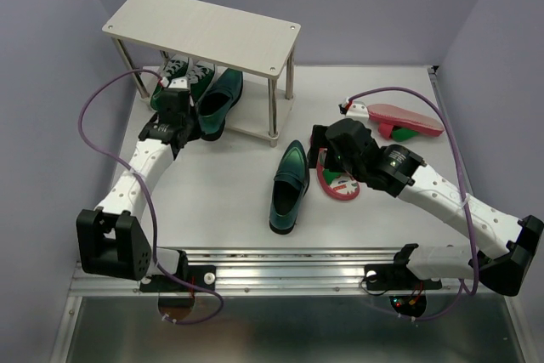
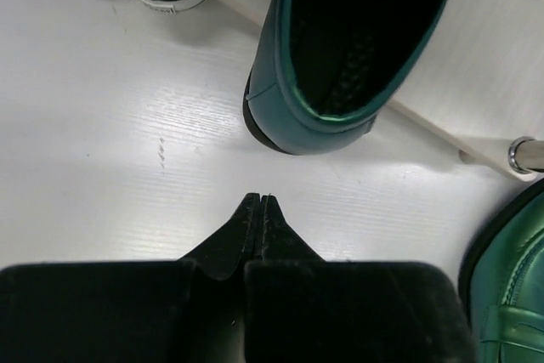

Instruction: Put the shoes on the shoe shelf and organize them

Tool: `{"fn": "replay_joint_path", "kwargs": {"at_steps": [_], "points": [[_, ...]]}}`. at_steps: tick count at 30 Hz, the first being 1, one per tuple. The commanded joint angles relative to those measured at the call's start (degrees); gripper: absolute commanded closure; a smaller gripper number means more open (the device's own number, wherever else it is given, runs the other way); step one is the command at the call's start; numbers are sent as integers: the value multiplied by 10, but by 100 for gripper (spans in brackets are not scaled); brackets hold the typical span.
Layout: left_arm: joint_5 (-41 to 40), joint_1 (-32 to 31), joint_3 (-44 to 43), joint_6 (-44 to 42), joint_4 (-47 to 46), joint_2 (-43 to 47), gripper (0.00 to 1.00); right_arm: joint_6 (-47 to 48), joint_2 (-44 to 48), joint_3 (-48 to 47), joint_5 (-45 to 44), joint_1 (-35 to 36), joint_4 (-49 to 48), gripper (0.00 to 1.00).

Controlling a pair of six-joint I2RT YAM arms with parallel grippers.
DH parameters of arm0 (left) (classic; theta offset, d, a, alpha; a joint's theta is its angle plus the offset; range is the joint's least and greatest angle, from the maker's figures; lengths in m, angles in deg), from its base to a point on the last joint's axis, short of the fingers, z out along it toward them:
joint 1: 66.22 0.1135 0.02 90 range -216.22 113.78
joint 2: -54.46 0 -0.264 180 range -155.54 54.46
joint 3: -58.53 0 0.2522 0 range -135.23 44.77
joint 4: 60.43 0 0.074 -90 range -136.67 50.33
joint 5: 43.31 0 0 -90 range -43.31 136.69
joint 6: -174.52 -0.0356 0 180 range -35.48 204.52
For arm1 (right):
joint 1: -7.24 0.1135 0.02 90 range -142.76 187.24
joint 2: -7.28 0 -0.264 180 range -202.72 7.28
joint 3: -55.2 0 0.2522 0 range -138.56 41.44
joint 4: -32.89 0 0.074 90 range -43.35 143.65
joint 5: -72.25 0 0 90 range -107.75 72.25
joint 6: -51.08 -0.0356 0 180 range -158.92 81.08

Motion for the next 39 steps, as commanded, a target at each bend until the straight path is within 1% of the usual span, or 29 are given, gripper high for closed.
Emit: {"fn": "replay_joint_path", "kwargs": {"at_steps": [1, 6, 10, 14, 18, 24, 28, 31, 32, 34, 36, 39], "points": [[-18, -2, 15, 18, -28, -7, 100, -7, 6, 6, 0, -3, -17, 0], [-21, -2, 12, 24, -57, -47, 100, -9, 8, 6, 0, -3, -15, 0], [-24, -2, -6, 24, -81, -84, 100, -11, 15, 7, -1, -3, -11, 0], [-30, -2, -35, 21, -84, -111, 100, -14, 21, 8, -2, -3, -4, 0], [-35, -2, -62, 19, -80, -120, 100, -18, 23, 13, -1, -3, 0, 0], [-47, -2, -57, 20, -67, -102, 100, -27, 24, 29, 9, -3, -4, 0], [-47, -2, -31, 27, -43, -67, 100, -29, 20, 39, 17, -3, -11, 0], [-47, -4, 2, 34, -18, -14, 100, -33, 19, 54, 36, -3, -22, 0], [-58, -4, 9, 35, 2, 15, 100, -34, 15, 65, 45, -3, -27, 0], [-67, -7, 22, 40, 29, 45, 100, -40, 9, 75, 69, -3, -40, 0], [-66, -12, 32, 50, 65, 91, 100, -43, 0, 94, 93, -3, -50, 0], [-46, -45, 44, 79, 102, 147, 100, -50, -15, 111, 113, 7, -76, 0]]}}
